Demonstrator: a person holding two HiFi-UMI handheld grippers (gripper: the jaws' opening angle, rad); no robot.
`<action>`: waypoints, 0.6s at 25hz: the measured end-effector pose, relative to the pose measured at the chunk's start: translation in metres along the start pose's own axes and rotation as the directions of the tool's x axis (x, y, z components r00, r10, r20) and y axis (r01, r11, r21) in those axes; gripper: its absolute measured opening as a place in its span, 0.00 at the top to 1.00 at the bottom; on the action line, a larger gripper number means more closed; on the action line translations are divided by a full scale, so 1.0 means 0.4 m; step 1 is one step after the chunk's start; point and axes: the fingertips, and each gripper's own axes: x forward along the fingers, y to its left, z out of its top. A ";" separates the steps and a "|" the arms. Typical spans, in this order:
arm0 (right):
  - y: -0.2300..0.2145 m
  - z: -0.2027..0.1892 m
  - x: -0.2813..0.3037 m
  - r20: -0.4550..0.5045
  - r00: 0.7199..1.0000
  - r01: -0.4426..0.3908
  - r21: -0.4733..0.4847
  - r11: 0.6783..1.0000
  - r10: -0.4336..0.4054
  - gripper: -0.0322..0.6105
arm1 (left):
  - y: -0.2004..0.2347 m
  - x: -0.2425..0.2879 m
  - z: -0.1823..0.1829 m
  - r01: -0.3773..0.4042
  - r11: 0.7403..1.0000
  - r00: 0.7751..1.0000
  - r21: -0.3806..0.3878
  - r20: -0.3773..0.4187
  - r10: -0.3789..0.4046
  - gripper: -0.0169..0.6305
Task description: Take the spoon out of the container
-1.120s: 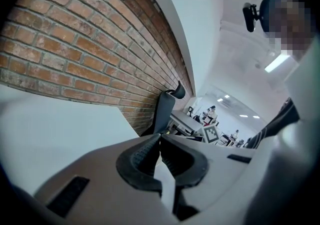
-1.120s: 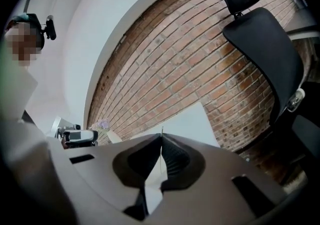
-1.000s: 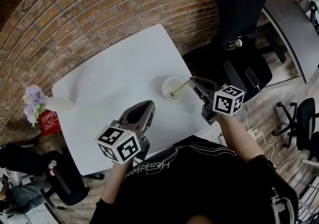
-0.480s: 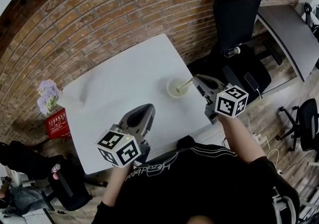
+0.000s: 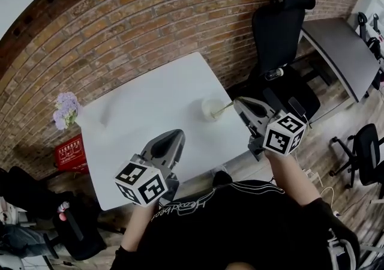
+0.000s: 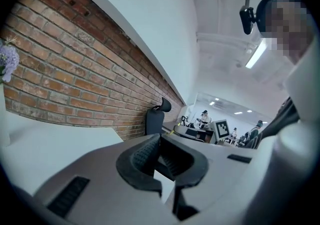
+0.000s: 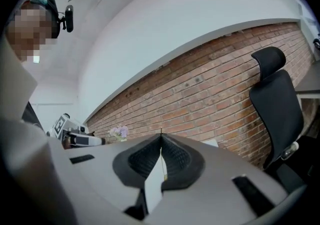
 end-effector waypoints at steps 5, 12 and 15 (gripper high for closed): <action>0.097 0.006 -0.037 0.036 0.998 -0.061 0.007 0.998 0.061 0.95 | -0.021 -0.040 -0.007 0.003 1.000 1.000 0.013 0.013 -0.003 0.96; 0.195 -0.024 -0.086 0.037 0.993 -0.115 0.029 0.993 0.114 0.95 | -0.042 -0.080 -0.031 0.004 1.000 1.000 0.012 0.017 -0.005 0.96; 0.224 -0.039 -0.093 0.039 0.990 -0.138 0.050 0.989 0.136 0.95 | -0.047 -0.094 -0.039 0.005 1.000 1.000 0.011 0.020 -0.005 0.96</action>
